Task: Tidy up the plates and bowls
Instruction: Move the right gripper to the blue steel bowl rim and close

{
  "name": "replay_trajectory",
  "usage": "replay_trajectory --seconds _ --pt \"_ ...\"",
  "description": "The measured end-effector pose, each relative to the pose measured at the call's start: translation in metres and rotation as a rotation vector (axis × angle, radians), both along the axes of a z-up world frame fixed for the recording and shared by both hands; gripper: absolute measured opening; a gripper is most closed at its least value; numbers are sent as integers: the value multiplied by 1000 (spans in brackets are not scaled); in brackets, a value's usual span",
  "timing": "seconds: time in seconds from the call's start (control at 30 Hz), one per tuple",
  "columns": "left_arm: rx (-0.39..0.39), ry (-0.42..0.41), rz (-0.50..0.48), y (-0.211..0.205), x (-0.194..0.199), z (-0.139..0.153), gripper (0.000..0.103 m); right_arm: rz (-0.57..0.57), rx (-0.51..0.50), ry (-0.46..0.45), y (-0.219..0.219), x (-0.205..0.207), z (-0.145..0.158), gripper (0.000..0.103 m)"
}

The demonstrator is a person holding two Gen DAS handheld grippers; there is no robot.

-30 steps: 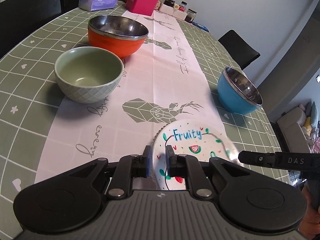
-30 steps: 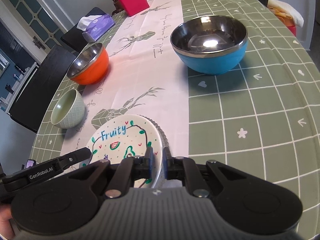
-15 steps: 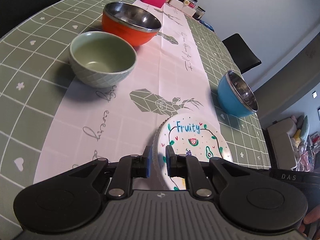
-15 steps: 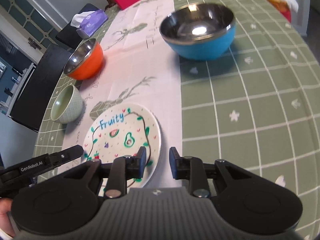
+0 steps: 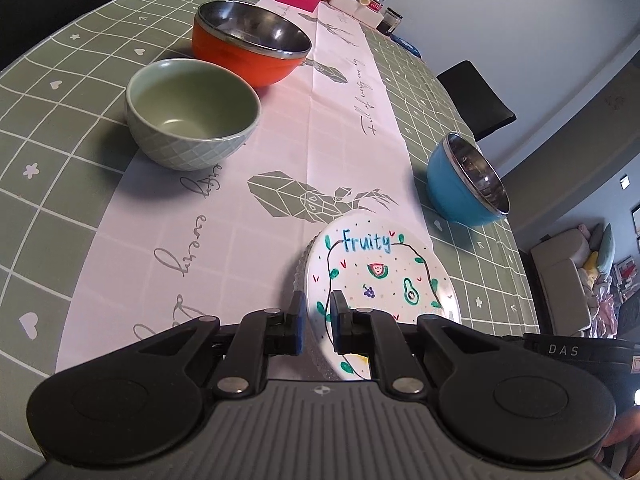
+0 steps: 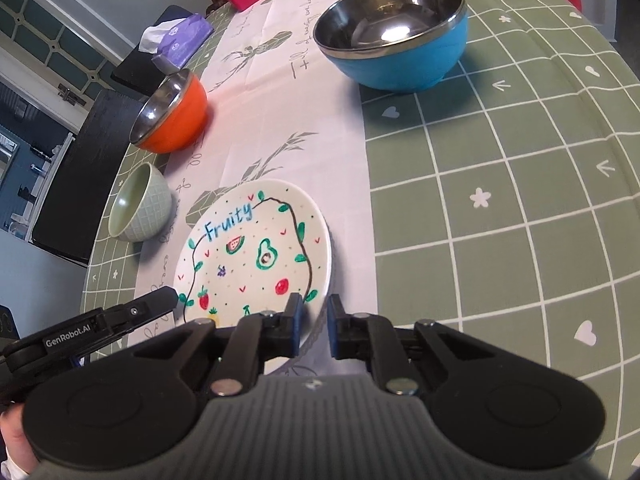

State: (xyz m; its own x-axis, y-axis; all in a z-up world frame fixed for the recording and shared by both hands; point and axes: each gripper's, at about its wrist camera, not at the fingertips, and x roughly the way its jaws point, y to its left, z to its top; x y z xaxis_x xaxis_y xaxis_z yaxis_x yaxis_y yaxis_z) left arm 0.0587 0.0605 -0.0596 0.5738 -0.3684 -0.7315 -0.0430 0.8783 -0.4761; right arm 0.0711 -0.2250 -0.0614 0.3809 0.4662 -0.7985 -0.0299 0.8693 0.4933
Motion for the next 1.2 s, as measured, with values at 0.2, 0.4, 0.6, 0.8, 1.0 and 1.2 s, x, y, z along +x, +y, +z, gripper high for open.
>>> replay_trajectory --seconds 0.2,0.4,0.6,0.8,1.0,1.2 --pt "-5 -39 6 2 -3 6 14 10 5 -6 0 -1 4 18" --pt "31 -139 11 2 -5 22 16 -10 -50 -94 -4 -3 19 32" --pt "29 -181 -33 -12 7 38 24 -97 -14 -118 -23 8 26 33" --pt "50 -217 -98 -45 33 55 31 -197 -22 -165 -44 27 39 33" --pt "65 -222 -143 -84 70 64 31 -268 -82 -229 -59 44 50 33" --pt "55 -194 -150 -115 109 57 31 -332 -20 -201 -74 72 44 33"
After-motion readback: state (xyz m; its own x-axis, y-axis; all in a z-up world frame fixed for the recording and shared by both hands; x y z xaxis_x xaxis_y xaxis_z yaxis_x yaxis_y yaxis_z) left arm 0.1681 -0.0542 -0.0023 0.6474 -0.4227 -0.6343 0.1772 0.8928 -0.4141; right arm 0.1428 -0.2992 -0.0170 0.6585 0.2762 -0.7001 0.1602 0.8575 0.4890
